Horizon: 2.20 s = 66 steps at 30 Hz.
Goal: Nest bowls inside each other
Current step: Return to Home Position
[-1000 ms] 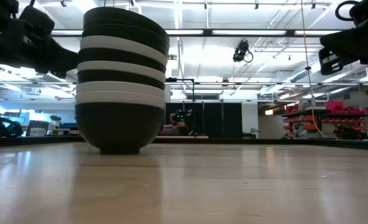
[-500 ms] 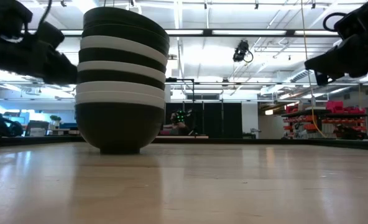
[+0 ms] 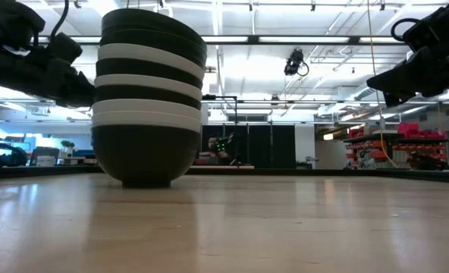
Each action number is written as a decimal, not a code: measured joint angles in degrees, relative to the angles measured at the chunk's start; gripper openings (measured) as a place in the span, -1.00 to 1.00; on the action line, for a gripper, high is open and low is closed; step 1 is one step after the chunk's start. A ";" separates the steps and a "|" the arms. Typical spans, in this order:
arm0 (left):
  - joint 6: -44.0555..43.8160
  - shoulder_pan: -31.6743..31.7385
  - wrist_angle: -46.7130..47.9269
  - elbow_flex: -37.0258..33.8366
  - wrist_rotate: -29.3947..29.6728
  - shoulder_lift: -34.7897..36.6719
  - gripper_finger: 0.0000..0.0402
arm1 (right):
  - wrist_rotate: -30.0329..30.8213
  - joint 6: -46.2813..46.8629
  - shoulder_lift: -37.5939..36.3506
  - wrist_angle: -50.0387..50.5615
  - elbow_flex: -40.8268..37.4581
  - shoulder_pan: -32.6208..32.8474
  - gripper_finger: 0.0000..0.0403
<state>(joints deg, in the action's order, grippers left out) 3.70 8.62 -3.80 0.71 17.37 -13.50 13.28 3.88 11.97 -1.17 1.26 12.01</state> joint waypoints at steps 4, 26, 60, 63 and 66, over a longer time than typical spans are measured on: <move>1.79 0.00 -1.81 -0.09 -0.04 0.00 -0.96 | -0.01 -1.12 0.00 -0.17 -0.01 0.00 -0.99; 8.75 0.27 -9.08 -0.20 -1.35 3.83 -0.99 | 0.01 -5.60 -0.07 -5.22 0.00 0.00 -1.00; 7.10 3.21 0.75 -0.27 -2.39 12.21 -1.00 | -0.71 -4.54 -0.04 -5.79 0.00 0.15 -1.00; 7.57 3.21 0.95 -0.27 -2.45 9.85 -1.00 | -1.53 -3.83 -0.02 -5.64 0.00 0.17 -1.00; 7.74 3.21 1.13 -0.25 -2.91 6.62 -1.00 | -1.79 -2.51 -0.02 -4.84 0.00 0.17 -1.00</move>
<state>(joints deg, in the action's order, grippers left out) 11.45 11.84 -2.67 0.46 14.46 -6.88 11.49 1.37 11.94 -6.01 1.26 12.19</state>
